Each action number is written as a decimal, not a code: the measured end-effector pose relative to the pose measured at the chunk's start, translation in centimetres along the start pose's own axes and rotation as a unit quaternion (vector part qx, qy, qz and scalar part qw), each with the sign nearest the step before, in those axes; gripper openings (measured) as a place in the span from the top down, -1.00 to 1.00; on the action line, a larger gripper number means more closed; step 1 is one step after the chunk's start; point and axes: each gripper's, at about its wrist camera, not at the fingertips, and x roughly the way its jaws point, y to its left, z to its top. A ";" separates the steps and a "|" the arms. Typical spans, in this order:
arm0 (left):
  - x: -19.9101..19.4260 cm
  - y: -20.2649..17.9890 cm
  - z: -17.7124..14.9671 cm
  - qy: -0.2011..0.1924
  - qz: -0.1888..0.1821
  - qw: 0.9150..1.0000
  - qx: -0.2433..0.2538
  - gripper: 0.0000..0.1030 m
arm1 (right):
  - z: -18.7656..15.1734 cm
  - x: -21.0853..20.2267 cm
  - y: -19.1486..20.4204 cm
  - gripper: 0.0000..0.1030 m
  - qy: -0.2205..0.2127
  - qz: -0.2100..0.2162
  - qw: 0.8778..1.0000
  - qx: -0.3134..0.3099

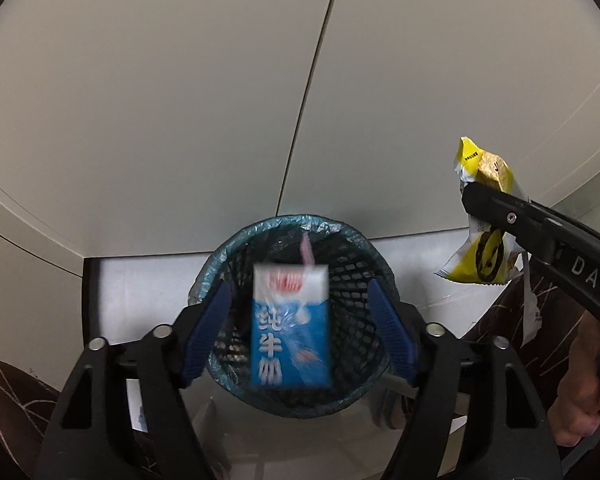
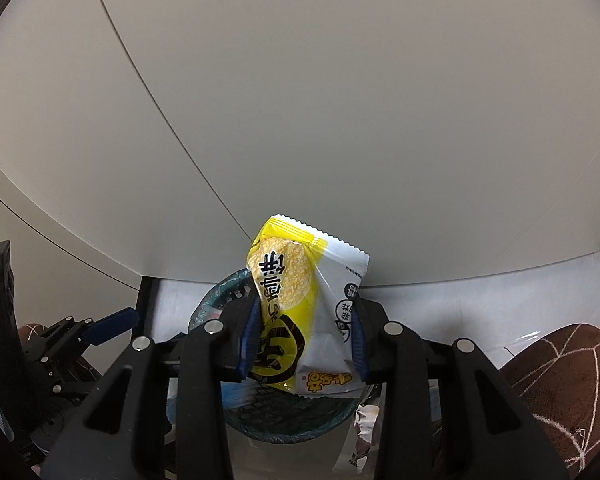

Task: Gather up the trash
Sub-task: 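Open the left tool dropping the carton while the right tool drops the snack bag into the bin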

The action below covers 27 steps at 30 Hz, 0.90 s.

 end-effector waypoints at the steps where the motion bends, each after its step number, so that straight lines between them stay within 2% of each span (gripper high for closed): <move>1: 0.0 0.1 0.0 -0.001 0.001 1.000 -0.001 -0.43 | 0.0 0.0 -0.1 0.31 0.000 0.001 1.000 0.001; 6: -0.4 1.0 0.5 -0.015 0.025 0.999 -0.015 -0.73 | -0.4 -0.5 -0.7 0.28 -0.003 0.016 1.000 -0.008; 11: -2.6 1.7 0.7 -0.048 0.069 0.996 -0.009 -0.89 | -0.5 -0.1 -0.2 0.23 0.013 0.037 0.999 -0.028; 14: -3.1 2.4 0.5 -0.048 0.082 0.995 -0.006 -0.89 | -0.5 0.4 0.6 0.22 0.021 0.047 0.998 -0.048; 17: -3.6 3.6 0.7 -0.044 0.080 0.995 -0.026 -0.89 | -0.6 0.8 1.4 0.17 0.030 0.052 0.996 -0.066; 20: -3.3 4.6 1.0 -0.033 0.074 0.996 -0.049 -0.89 | -0.8 1.2 2.2 0.02 0.035 0.048 0.996 -0.073; 22: -2.9 4.9 1.1 -0.027 0.069 0.996 -0.056 -0.89 | -0.9 1.7 2.2 0.00 0.044 0.047 0.995 -0.075; 25: -2.8 4.8 1.0 -0.021 0.063 0.996 -0.055 -0.89 | -1.0 1.8 2.6 -0.07 0.050 0.050 0.994 -0.081; 27: -2.8 4.4 0.9 -0.021 0.069 0.996 -0.045 -0.89 | -1.0 1.9 2.8 -0.19 0.051 0.053 0.994 -0.085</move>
